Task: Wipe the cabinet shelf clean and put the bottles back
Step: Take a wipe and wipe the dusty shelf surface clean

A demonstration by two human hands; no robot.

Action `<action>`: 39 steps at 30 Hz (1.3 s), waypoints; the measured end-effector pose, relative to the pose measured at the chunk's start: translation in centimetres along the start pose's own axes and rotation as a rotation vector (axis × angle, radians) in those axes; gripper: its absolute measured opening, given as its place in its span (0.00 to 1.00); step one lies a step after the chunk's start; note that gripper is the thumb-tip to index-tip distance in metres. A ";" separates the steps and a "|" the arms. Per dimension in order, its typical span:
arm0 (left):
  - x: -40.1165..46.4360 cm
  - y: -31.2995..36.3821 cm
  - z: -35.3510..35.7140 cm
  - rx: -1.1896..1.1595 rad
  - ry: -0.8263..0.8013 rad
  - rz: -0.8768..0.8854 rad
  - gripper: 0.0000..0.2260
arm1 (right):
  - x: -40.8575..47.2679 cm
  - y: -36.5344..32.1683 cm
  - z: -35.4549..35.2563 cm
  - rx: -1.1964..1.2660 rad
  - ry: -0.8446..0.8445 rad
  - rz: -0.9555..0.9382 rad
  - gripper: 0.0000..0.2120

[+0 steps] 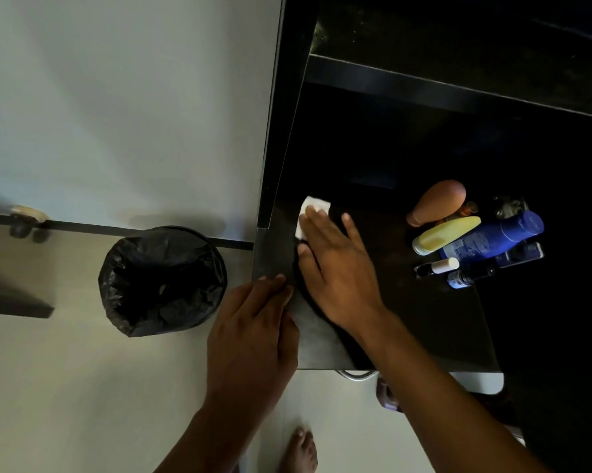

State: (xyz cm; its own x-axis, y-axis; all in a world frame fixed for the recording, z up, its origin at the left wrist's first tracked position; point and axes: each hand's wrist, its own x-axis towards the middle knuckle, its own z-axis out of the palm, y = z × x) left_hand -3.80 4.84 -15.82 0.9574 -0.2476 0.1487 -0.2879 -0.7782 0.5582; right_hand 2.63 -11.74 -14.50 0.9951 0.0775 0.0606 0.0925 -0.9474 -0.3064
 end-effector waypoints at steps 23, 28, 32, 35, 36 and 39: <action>-0.6 -1.3 -0.9 -0.144 0.003 -0.086 0.20 | -3.1 2.3 -1.1 -0.095 -0.015 0.283 0.29; -0.5 -0.4 -1.5 -0.346 0.066 -0.157 0.21 | -6.9 -1.0 -0.7 -0.153 -0.008 0.302 0.30; -0.8 0.5 -1.6 -0.549 0.153 -0.246 0.21 | -7.8 -3.8 0.8 -0.051 0.060 0.169 0.25; -1.2 0.4 -1.2 -0.637 0.170 -0.328 0.30 | -5.1 -5.4 2.0 -0.098 0.055 -0.074 0.21; -1.3 0.2 -1.1 -0.648 0.174 -0.337 0.31 | -4.2 -5.5 2.4 -0.084 0.061 -0.147 0.21; -1.7 -0.1 -1.2 -0.692 0.175 -0.366 0.31 | -2.3 -5.2 3.3 0.007 0.083 -0.256 0.20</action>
State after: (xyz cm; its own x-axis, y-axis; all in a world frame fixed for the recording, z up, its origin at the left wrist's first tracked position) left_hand -5.39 6.02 -15.17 0.9946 0.0924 -0.0477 0.0690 -0.2439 0.9673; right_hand -0.02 -5.95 -16.14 0.9332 0.2882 0.2148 0.3412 -0.8982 -0.2771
